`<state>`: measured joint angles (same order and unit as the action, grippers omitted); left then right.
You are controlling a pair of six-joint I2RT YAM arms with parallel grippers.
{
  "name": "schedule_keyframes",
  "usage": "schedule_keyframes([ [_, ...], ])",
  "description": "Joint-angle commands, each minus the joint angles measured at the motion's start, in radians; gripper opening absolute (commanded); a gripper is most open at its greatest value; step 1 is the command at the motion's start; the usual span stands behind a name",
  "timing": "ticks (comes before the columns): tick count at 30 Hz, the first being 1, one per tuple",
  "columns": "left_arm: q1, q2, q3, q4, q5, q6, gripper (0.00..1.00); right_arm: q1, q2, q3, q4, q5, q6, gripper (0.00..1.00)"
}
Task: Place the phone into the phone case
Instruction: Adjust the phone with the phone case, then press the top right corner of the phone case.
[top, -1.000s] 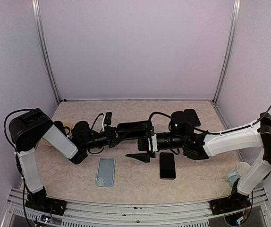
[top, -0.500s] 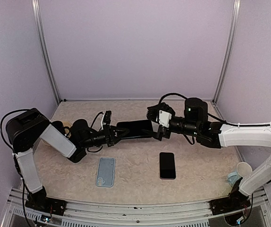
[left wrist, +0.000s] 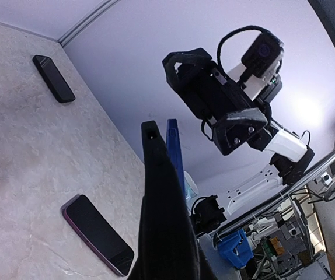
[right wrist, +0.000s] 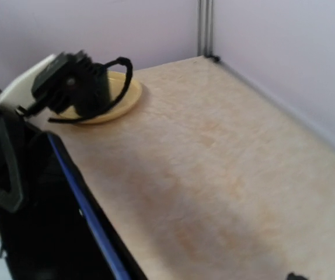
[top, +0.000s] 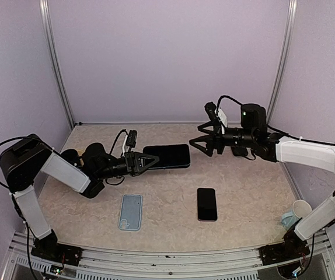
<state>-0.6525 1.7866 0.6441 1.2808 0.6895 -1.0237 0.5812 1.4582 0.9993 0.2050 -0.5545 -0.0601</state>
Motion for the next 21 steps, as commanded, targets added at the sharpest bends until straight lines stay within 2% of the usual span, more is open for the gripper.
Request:
schedule_keyframes([
  [1,0.012,-0.044,0.004,0.034,0.051,0.086,0.0,-0.053,0.03,0.026,-0.027,-0.231,0.22,0.86],
  [8,0.019,-0.036,0.014,0.049,0.107,0.12,0.0,-0.087,0.138,0.046,0.009,-0.478,0.384,0.89],
  [12,0.019,-0.022,0.01,0.078,0.131,0.115,0.0,-0.089,0.196,0.044,0.082,-0.587,0.46,0.82],
  [21,0.019,-0.01,0.005,0.127,0.171,0.102,0.0,-0.089,0.256,0.037,0.192,-0.673,0.551,0.74],
])
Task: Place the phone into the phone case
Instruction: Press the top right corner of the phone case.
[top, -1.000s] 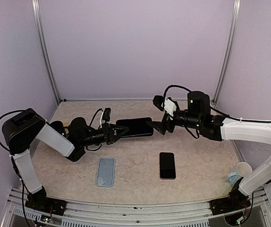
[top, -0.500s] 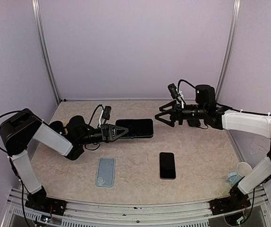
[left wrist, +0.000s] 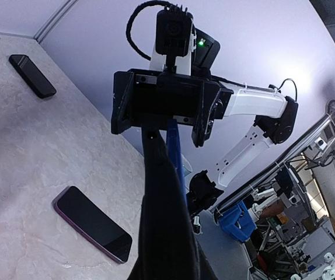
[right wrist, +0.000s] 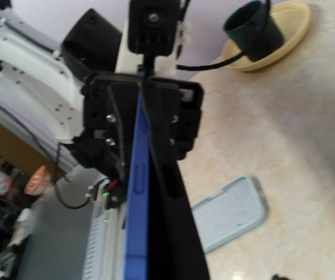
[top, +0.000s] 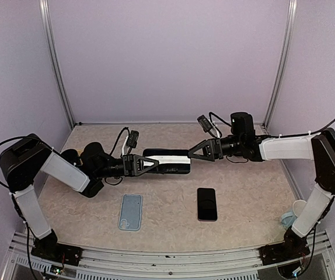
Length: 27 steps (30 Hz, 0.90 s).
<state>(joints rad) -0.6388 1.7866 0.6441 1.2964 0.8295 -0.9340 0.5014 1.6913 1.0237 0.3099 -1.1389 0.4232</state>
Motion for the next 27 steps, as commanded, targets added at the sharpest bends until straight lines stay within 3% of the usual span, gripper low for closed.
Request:
schedule_keyframes([
  [1,0.005,-0.009,0.006,0.111,0.031,0.011,0.0,-0.009,0.03,0.014,0.101,-0.108,0.088,0.72],
  [19,0.008,-0.004,-0.001,0.1,0.023,0.015,0.0,-0.009,0.081,-0.011,0.382,-0.249,0.323,0.31],
  [27,0.011,-0.007,0.002,0.055,0.004,0.032,0.0,-0.007,0.086,-0.005,0.385,-0.253,0.335,0.12],
])
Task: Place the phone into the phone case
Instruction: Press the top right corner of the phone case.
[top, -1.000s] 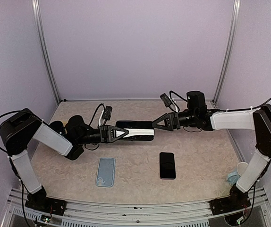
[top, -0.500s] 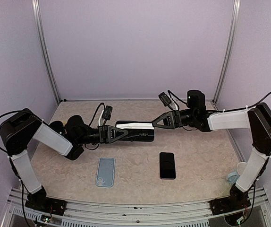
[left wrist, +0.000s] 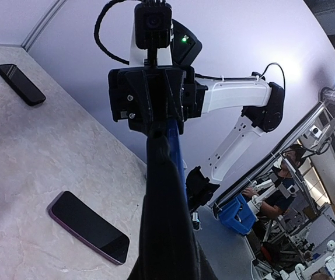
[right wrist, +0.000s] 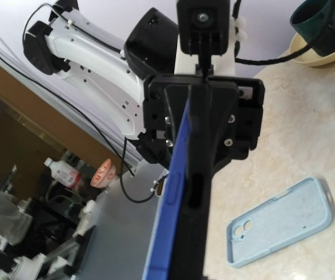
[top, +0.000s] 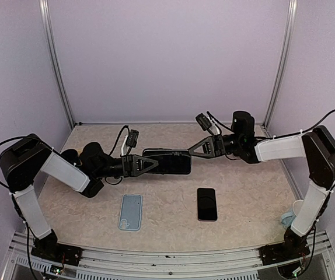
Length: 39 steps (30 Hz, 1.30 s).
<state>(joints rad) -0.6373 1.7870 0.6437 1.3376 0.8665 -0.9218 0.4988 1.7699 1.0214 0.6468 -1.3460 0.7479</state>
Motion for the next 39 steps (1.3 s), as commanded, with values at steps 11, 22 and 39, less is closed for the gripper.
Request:
schedule_keyframes([
  [11,0.008,-0.012,0.014,-0.069,-0.068,0.051,0.12,0.009,0.011,0.093,-0.304,0.052,-0.221,0.0],
  [22,0.008,-0.001,0.021,-0.07,-0.07,0.047,0.22,0.026,-0.001,0.162,-0.505,0.197,-0.341,0.0],
  [39,0.02,0.003,-0.017,0.051,-0.05,-0.008,0.0,0.029,-0.004,0.123,-0.374,0.097,-0.231,0.43],
])
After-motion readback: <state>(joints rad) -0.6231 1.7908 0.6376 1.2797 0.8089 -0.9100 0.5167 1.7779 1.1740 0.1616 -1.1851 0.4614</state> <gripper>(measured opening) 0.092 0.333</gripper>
